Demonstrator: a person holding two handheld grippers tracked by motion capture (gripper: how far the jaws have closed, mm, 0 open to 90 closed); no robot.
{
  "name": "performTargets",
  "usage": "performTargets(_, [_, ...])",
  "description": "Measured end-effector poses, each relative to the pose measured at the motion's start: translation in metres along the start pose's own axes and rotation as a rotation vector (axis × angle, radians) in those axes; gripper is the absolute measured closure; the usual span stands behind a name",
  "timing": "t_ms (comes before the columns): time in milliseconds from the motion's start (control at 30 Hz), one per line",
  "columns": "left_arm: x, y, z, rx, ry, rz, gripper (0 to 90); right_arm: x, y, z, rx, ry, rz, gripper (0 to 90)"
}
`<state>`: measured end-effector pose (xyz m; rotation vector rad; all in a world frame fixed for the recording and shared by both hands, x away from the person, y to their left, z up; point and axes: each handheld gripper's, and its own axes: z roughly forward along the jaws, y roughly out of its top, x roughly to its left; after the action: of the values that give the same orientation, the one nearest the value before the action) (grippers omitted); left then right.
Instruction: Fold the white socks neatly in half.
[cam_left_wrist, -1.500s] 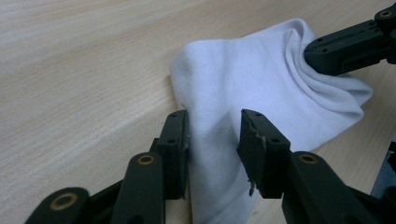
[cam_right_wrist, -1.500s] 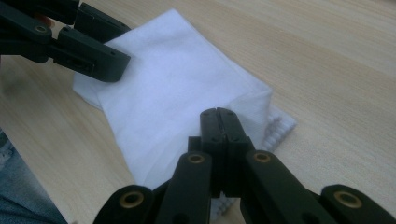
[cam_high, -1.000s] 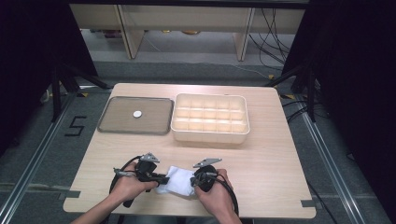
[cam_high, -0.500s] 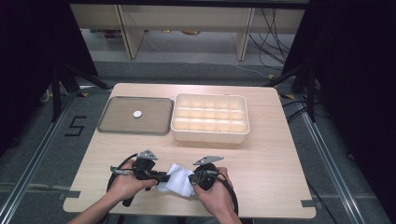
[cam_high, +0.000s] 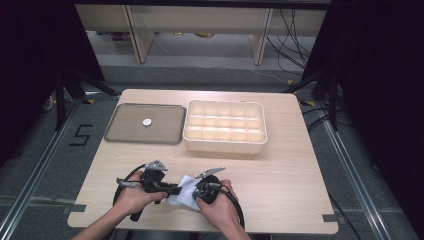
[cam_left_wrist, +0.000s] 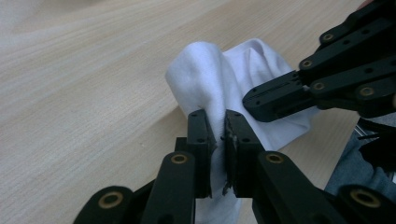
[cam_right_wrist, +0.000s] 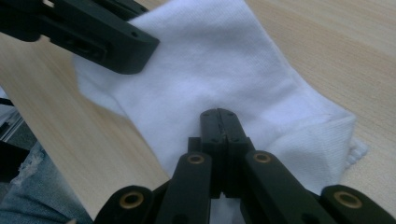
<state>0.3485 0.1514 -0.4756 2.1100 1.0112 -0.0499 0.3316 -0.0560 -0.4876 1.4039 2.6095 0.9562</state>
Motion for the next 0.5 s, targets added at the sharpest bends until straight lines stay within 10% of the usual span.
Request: performTargets(500, [-0.0081, 0.006, -0.0039, -0.025, -0.048, -0.012, 81.2, 0.0013, 0.0035, 0.0079, -0.012, 0.006, -0.007, 90.0])
